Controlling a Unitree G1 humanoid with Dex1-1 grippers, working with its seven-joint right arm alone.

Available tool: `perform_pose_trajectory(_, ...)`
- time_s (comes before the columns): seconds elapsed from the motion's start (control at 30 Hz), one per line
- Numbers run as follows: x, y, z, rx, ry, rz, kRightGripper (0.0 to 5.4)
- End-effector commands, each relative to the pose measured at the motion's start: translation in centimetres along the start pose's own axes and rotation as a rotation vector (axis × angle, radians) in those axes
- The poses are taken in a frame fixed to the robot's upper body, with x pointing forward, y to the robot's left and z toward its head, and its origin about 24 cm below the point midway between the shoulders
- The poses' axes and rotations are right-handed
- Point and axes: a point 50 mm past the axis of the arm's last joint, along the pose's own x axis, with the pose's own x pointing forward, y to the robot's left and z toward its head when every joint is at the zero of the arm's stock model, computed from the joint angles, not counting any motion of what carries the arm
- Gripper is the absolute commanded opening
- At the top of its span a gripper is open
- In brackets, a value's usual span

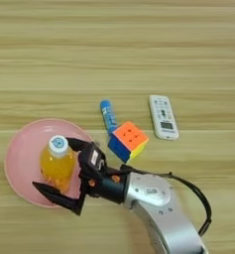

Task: Move the objects on the table

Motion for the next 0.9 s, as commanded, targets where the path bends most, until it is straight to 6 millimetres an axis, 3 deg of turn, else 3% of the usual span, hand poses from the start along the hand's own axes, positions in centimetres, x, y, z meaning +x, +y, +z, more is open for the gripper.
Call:
perform_pose_trajectory(0.03,0.2,-1.0,2.6,-0.074,-0.095,-0.033,5.37)
perform_pose_trajectory(0.67,-1.5,-2.5,8.4,0.067,-0.444,-0.066,5.37)
perform_pose_trajectory(0.8,-2.1,-3.6,9.4,0.088,-0.509,-0.125,5.37)
perform_pose_trajectory(0.9,-2.9,-6.0,10.1,0.073,-0.550,-0.301,5.37)
